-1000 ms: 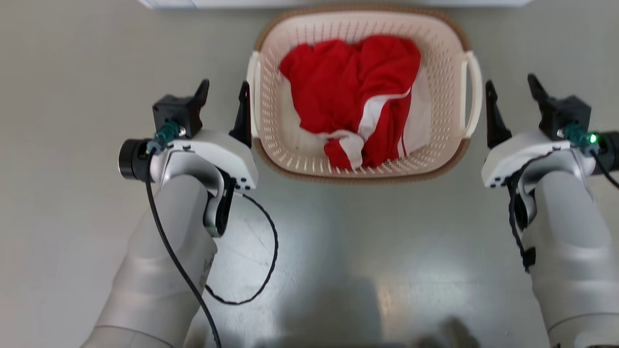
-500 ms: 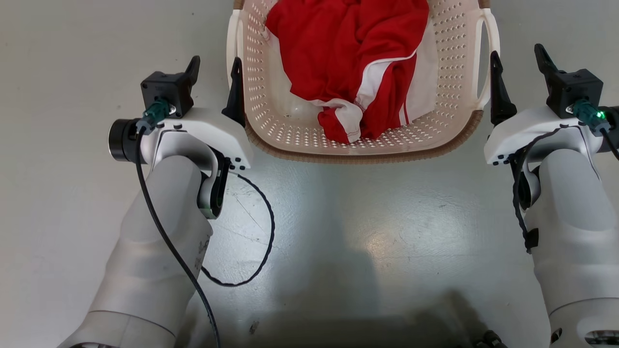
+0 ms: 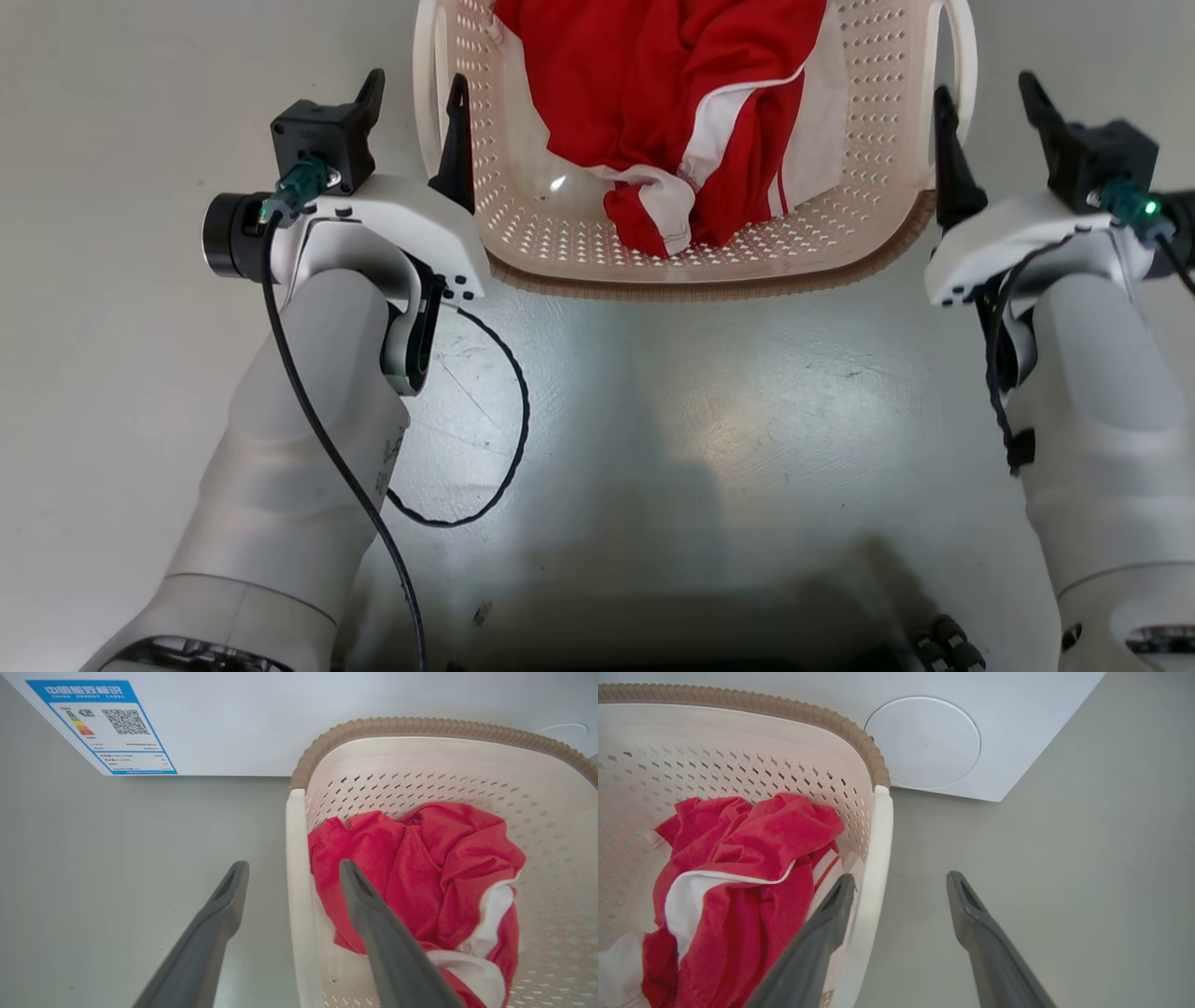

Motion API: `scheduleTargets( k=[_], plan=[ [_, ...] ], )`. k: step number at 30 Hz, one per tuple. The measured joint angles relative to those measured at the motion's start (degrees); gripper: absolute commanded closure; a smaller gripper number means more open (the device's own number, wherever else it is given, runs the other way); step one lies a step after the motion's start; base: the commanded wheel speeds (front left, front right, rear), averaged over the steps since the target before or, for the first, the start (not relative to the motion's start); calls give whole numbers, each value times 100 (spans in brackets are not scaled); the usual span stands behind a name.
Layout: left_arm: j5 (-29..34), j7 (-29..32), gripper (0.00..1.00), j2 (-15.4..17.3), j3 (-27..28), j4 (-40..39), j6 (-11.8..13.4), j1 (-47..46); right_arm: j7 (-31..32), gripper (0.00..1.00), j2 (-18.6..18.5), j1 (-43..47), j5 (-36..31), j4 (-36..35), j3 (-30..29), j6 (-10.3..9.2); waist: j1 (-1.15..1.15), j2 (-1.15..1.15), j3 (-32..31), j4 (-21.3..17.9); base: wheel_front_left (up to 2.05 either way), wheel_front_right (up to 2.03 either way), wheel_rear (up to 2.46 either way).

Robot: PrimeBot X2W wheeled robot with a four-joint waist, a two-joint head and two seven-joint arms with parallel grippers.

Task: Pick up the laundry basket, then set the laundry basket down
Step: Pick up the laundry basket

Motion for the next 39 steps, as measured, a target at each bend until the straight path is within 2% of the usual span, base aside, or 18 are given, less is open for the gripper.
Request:
scheduleTargets(
  k=[14, 26, 39],
  plan=[
    [-27, -3, 0, -1, -361, 422, 26, -534, -1, 0, -19, -620, -3, 514, 13, 0, 0, 0, 299, 26, 0, 0, 0],
    [-334, -4, 0, -5, -634, 726, 118, -791, -1, 0, -29, -957, 62, 1053, 52, 0, 0, 0, 370, 40, 0, 0, 0],
    [-556, -4, 0, -5, -848, 789, 180, -843, -1, 0, -35, -1049, 322, 1218, 249, 0, 0, 0, 349, 60, 0, 0, 0]
  ],
)
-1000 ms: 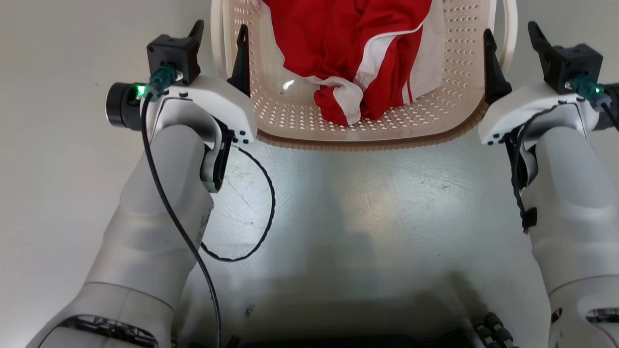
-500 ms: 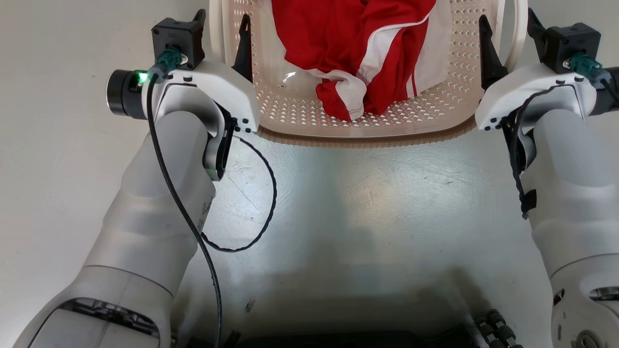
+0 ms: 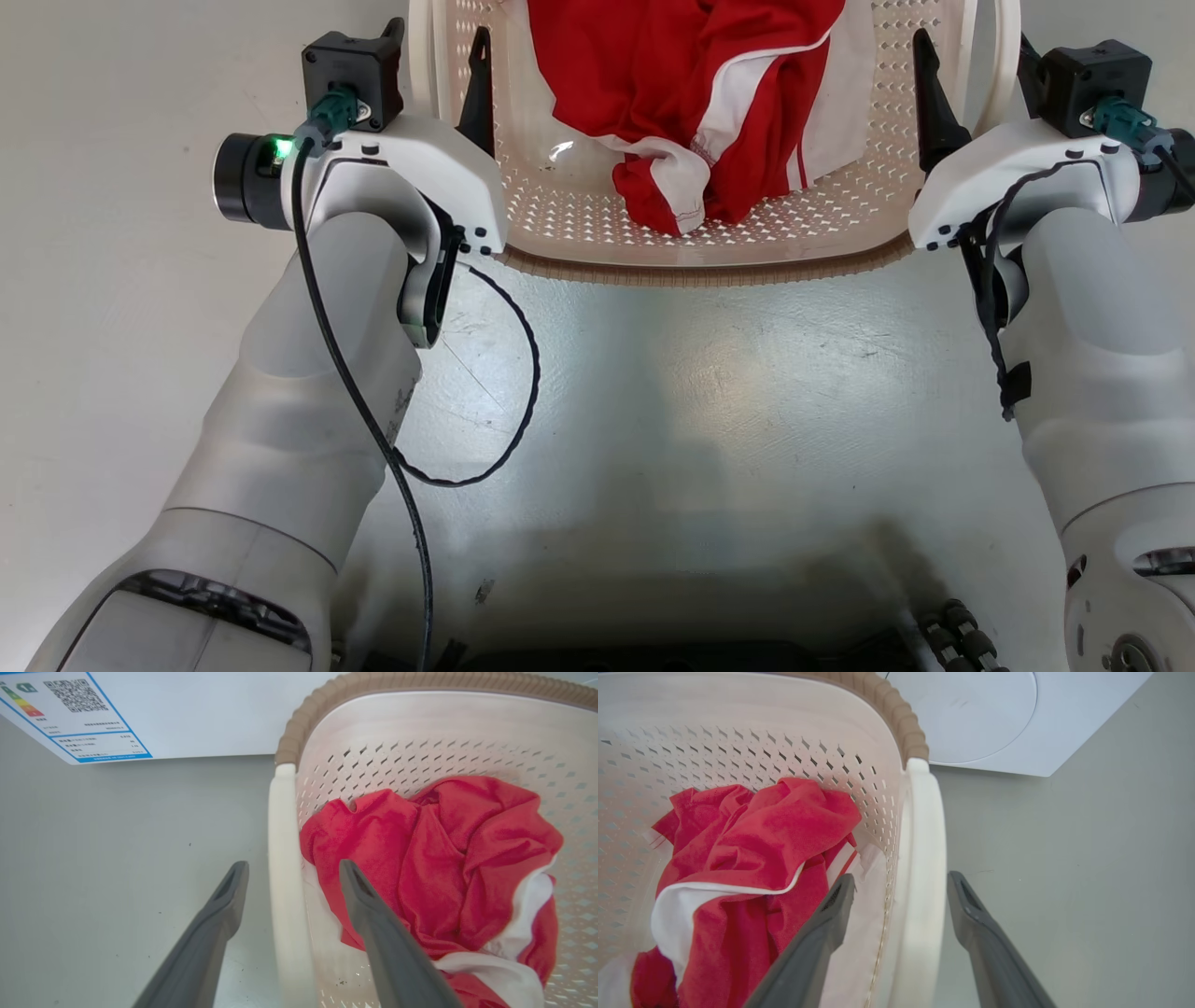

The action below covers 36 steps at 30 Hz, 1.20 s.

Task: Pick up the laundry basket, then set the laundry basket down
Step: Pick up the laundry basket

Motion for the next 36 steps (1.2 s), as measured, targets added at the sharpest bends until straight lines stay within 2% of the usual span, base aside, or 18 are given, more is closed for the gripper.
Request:
scheduleTargets(
  k=[11, 13, 14, 15, 28, 36],
  plan=[
    [-60, 0, 0, 0, -97, 55, 22, -45, 0, 0, -2, 1, 27, 4, 8, 0, 0, 0, -20, -19, 0, 0, 0],
    [-60, 0, 4, 0, -127, 59, 22, -45, 0, 0, -2, 1, 23, 4, -3, 0, 0, 0, -24, -24, 0, 0, 0],
    [-62, 0, 69, 0, -148, 68, 21, -45, 0, 26, -2, 1, 23, 5, -1, 0, 0, 0, -26, -28, 0, 0, 0],
    [-63, 1, 100, 1, -181, 97, -3, -45, 0, 100, -3, 2, 23, 10, 4, 0, 0, 0, -30, -32, 0, 0, 0],
    [-133, 4, 100, 4, -358, 299, 46, -41, -2, 100, 12, 22, 133, 253, 133, 0, 0, 0, -179, -42, 0, 0, 0],
    [-434, 4, 100, 8, -544, 465, 46, 108, -1, 100, -2, 76, 441, 580, 416, -1, 0, 0, -510, -33, 0, 0, 0]
  ],
)
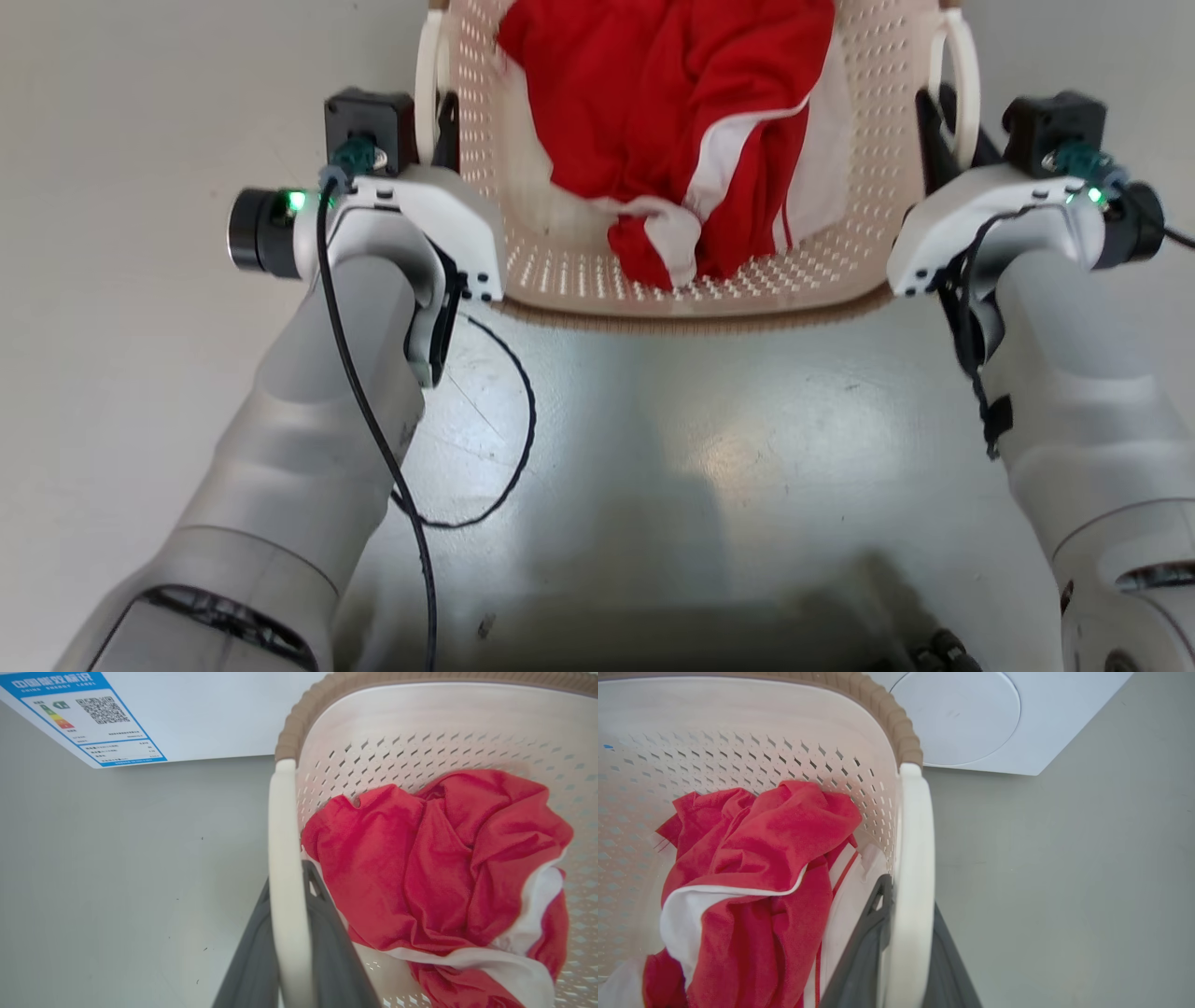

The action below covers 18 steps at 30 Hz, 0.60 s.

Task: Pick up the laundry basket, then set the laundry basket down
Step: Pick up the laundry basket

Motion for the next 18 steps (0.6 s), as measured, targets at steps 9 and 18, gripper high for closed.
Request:
scheduleTargets(
  k=[9, 18],
  plan=[
    [-487, 1, 100, -12, -365, 365, -19, 699, 3, 100, 16, 485, 365, 594, 544, -2, 0, 0, -731, 60, 0, 0, 0],
    [-1060, 3, 100, -26, -903, 642, -148, 1609, 360, 100, 51, 1279, 982, 804, 1267, -2, 0, 0, -1894, 88, 0, 0, 0]
  ],
)
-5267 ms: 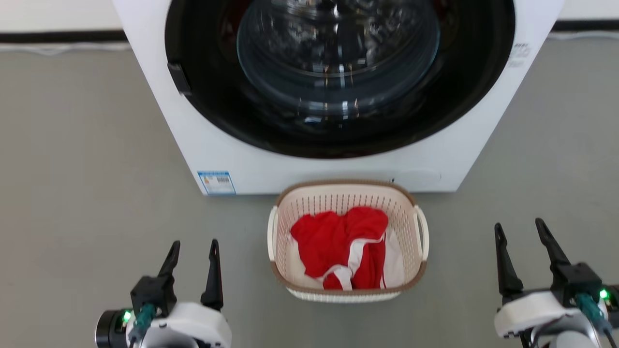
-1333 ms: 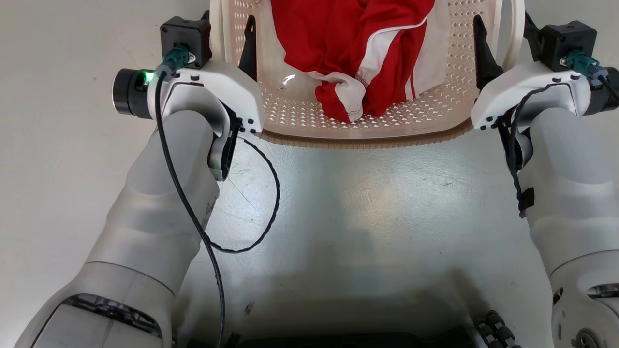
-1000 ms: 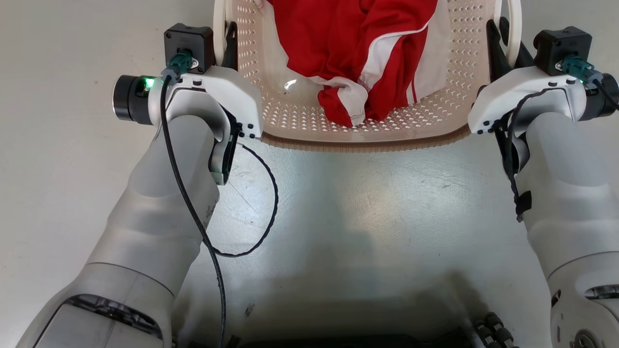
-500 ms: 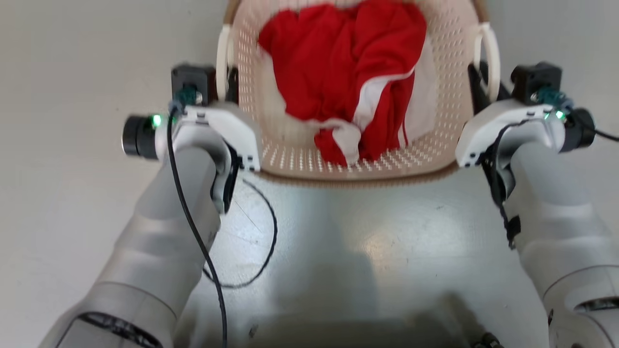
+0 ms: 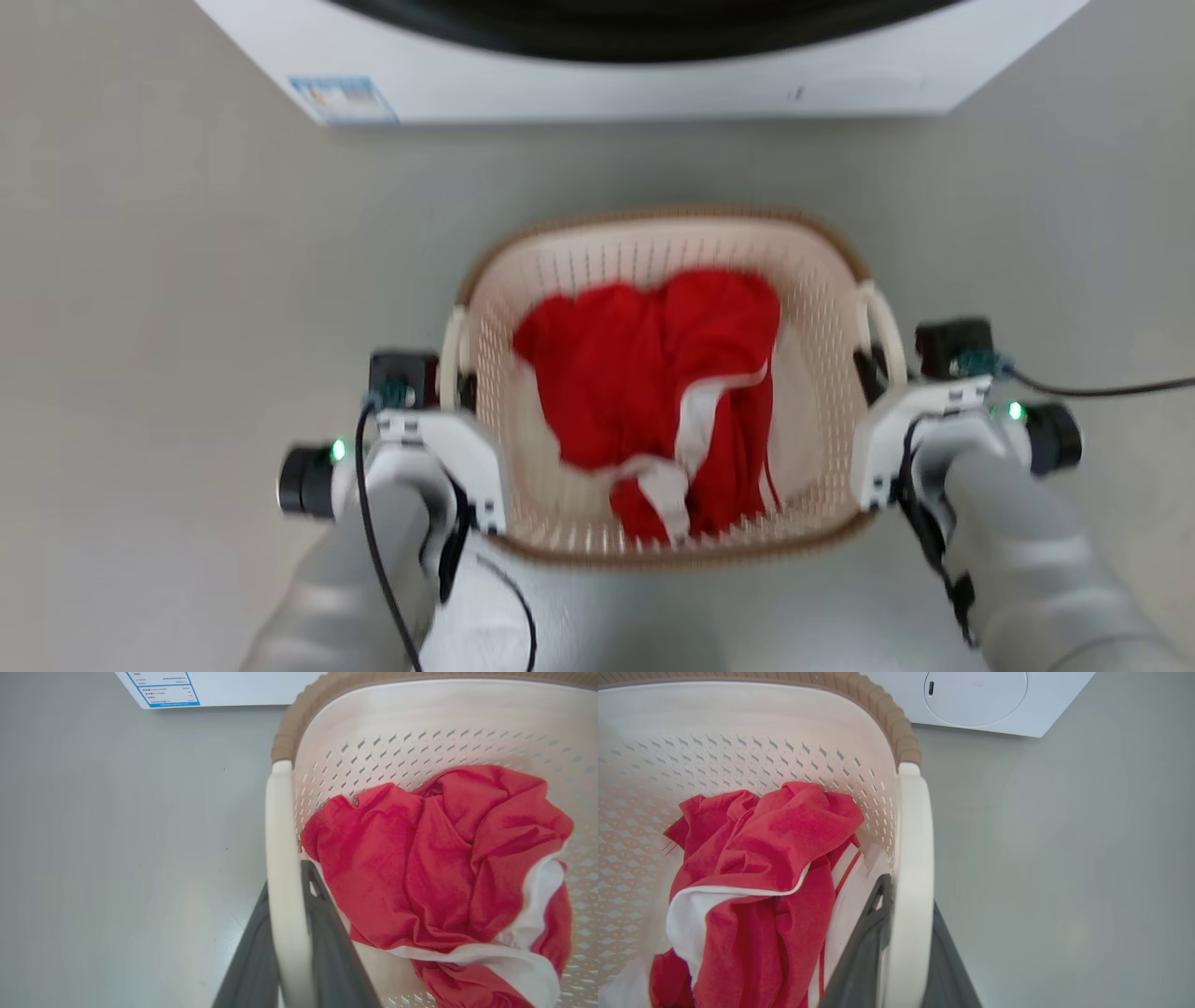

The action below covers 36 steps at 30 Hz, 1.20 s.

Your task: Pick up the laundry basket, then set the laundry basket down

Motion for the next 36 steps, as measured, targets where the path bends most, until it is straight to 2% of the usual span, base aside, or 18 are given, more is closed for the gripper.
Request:
scheduleTargets(
  k=[2, 12, 13, 19, 29, 36],
  plan=[
    [-160, 75, 100, 4, -109, 9, -69, 244, 109, 100, -4, 222, 170, 7, 186, 0, 0, 0, -297, -9, 0, 0, 0],
    [-703, 253, 100, 47, -704, 125, -60, 1569, 684, 100, -12, 1595, 1365, -357, 1478, -8, 0, 0, -1887, -134, 0, 0, 0],
    [-703, 253, 100, 47, -704, 125, -60, 1569, 684, 100, -12, 1595, 1365, -357, 1478, -8, 0, 0, -1887, -134, 0, 0, 0],
    [-945, 313, 100, 82, -1000, 102, -1, 2242, 1037, 100, -56, 2197, 1675, -575, 2170, -56, 0, 0, -2782, -286, 0, 0, 0],
    [-1260, 354, 100, 126, -1358, 40, 141, 2625, 1292, 100, -124, 2679, 2087, -753, 2610, -65, 0, 0, -3715, -532, 0, 0, 0],
    [-1457, 353, 100, 131, -1490, 60, 148, 2686, 1328, 100, -123, 2714, 2191, -720, 2717, -65, 0, 0, -3878, -559, 0, 0, 0]
  ],
)
